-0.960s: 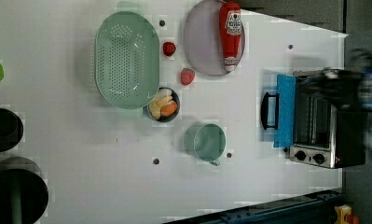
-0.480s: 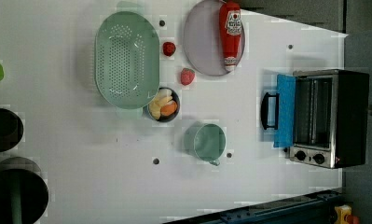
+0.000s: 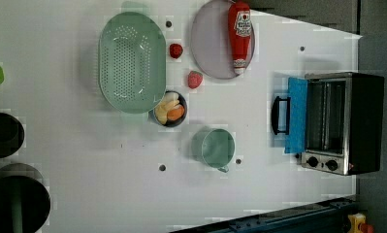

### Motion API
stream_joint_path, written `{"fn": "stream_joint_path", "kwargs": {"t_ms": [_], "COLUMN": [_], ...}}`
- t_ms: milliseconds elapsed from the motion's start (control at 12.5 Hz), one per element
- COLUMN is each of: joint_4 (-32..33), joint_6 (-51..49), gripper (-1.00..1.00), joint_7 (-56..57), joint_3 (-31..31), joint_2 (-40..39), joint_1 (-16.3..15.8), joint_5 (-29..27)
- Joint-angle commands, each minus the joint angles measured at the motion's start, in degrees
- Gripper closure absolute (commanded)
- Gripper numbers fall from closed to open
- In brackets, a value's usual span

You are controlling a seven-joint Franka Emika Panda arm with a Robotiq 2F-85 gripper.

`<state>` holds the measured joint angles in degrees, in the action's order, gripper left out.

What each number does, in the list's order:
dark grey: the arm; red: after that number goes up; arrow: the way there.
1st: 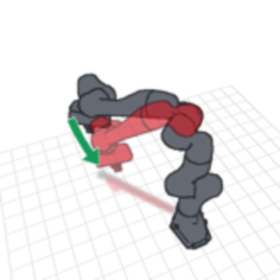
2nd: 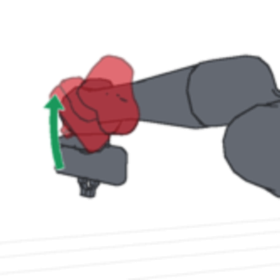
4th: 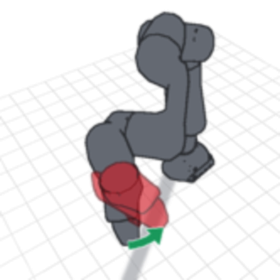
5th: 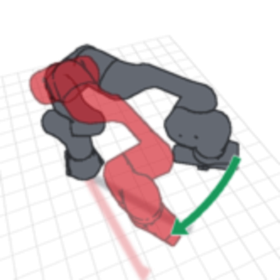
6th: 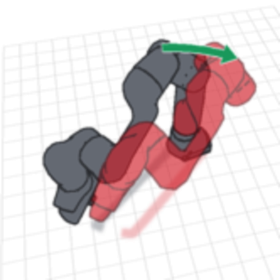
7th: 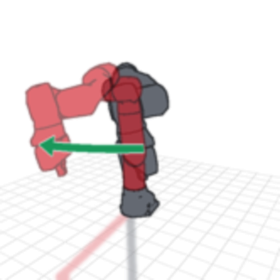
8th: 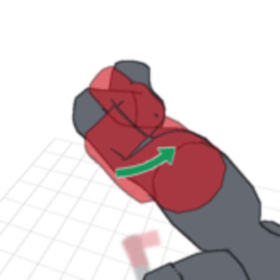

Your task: Flap open oven.

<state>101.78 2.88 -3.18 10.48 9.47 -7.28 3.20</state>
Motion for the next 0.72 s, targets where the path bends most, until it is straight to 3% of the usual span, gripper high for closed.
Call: {"fn": "stream_joint_path", "kwargs": {"t_ms": [80,720], "joint_4": [0.71,0.71], "joint_6": [-0.28,-0.28], "gripper": [0.65,0.65], "joint_7": [-3.74,-3.74], "joint_3": [0.45,0.44], "joint_2": [-0.71,-1.18], "joint_1": [-0.07,-0.07], "joint_5": [-0.8,-0.8]}}
